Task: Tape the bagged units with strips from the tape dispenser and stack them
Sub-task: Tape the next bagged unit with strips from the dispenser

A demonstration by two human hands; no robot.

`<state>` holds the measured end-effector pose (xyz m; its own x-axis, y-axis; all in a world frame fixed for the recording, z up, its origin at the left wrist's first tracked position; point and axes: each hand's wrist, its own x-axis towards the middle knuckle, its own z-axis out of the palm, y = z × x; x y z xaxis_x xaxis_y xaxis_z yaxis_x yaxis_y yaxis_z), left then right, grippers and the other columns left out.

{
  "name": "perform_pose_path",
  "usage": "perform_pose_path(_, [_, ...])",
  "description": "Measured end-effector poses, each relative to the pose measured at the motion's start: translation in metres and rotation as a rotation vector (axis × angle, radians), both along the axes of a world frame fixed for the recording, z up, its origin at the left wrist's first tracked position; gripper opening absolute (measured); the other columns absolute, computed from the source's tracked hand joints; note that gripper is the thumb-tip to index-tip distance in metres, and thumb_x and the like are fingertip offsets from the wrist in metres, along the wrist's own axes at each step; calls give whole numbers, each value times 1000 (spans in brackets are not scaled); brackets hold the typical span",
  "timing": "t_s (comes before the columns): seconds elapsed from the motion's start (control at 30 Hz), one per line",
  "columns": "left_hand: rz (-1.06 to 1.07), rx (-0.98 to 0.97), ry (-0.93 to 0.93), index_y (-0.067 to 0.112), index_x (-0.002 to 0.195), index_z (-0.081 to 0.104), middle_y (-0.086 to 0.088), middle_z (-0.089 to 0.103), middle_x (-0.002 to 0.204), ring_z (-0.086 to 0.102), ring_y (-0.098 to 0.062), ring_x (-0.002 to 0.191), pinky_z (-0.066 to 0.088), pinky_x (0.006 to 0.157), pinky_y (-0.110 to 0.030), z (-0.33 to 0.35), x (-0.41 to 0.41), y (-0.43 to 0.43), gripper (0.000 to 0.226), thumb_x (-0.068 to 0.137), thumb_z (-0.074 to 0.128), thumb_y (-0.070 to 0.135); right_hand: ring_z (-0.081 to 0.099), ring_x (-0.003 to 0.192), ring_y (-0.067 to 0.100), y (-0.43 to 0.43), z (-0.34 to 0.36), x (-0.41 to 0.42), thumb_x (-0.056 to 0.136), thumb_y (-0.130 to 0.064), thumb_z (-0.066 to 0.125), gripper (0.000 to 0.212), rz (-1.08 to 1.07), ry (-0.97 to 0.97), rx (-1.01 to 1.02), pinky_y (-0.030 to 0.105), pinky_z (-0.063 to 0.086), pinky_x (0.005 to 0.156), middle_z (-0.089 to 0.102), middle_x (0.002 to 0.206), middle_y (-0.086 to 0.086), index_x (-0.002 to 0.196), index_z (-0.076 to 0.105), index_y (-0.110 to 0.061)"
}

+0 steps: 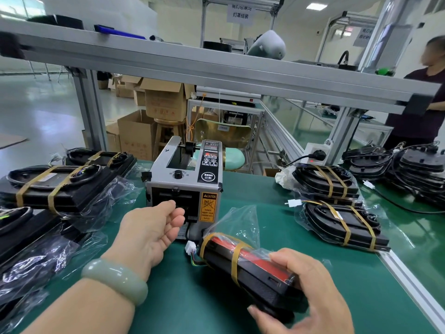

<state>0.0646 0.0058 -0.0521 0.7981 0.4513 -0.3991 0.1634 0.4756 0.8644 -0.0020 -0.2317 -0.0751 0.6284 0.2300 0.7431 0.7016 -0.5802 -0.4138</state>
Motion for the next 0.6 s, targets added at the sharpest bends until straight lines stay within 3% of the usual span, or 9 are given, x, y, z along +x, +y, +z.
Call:
perform_pose_path(0.13, [54, 22, 8, 10, 85, 61, 2, 67, 50, 57, -1, 36, 42, 34, -12, -3, 5, -2, 12, 89, 64, 21, 56, 102, 3, 2, -1, -1, 49, -42, 76, 68, 6, -21, -27, 25, 46, 82, 58, 109, -21, 113, 54, -36])
perform_pose_path(0.27, [105, 64, 46, 11, 83, 63, 2, 65, 65, 55, 0, 41, 39, 37, -14, -6, 11, -4, 11, 90, 61, 19, 58, 94, 8, 4, -2, -2, 53, -42, 77, 64, 25, -33, -64, 32, 49, 79, 60, 102, -18, 113, 54, -36])
perform_pose_path(0.43, [29, -32, -20, 13, 73, 59, 5, 61, 51, 52, 1, 35, 39, 34, -11, 5, -14, -9, 19, 92, 58, 17, 53, 112, 6, 3, -1, -2, 76, -63, 57, 44, 3, -50, -76, 36, 43, 94, 62, 106, -16, 109, 56, -35])
perform_pose_path(0.5, [-70, -62, -77, 14, 72, 60, 5, 61, 49, 52, -2, 37, 40, 34, -13, 13, -37, -11, 18, 90, 60, 18, 47, 122, 10, 6, 0, -2, 67, -60, 62, 43, -12, 7, -70, 51, 36, 102, 63, 104, -15, 104, 58, -39])
perform_pose_path(0.6, [-284, 43, -147, 17, 58, 68, 0, 61, 56, 52, -7, 43, 42, 39, -17, 21, -71, -21, 19, 73, 69, 28, 44, 126, 12, 13, 1, -7, 50, -55, 68, 62, -58, 4, -52, 62, 26, 97, 56, 114, -19, 108, 51, -41])
